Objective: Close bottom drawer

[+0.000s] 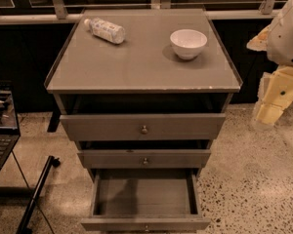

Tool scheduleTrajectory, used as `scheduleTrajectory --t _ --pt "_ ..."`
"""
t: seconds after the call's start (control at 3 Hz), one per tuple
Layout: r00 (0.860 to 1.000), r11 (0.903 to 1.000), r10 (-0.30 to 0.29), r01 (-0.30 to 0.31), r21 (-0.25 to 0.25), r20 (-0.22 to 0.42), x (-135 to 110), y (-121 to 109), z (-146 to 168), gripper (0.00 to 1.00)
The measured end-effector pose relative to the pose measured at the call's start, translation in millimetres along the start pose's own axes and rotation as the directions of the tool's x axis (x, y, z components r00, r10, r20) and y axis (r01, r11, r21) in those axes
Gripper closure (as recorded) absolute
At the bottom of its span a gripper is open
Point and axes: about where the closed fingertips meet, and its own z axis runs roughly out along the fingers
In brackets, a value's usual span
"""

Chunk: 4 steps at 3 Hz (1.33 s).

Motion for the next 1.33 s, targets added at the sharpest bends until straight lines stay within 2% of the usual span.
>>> scheduleTrajectory --t 0.33,0.67,1.0,1.33 --pt "1.000 0.9998 0.007 -0.007 0.017 0.009 0.2 1.3 2.5 0.00" --pt "0.995 0.9968 0.072 -0.074 0.029 0.074 6.8 26.0 17.0 0.00" --pt "0.962 0.9807 0.195 -0.189 -0.049 0.193 33.4 63.9 80.2 0.00" --pt "0.883 0.9475 0.316 -0.275 -0.162 0.347 60.0 96.3 169.2 0.00"
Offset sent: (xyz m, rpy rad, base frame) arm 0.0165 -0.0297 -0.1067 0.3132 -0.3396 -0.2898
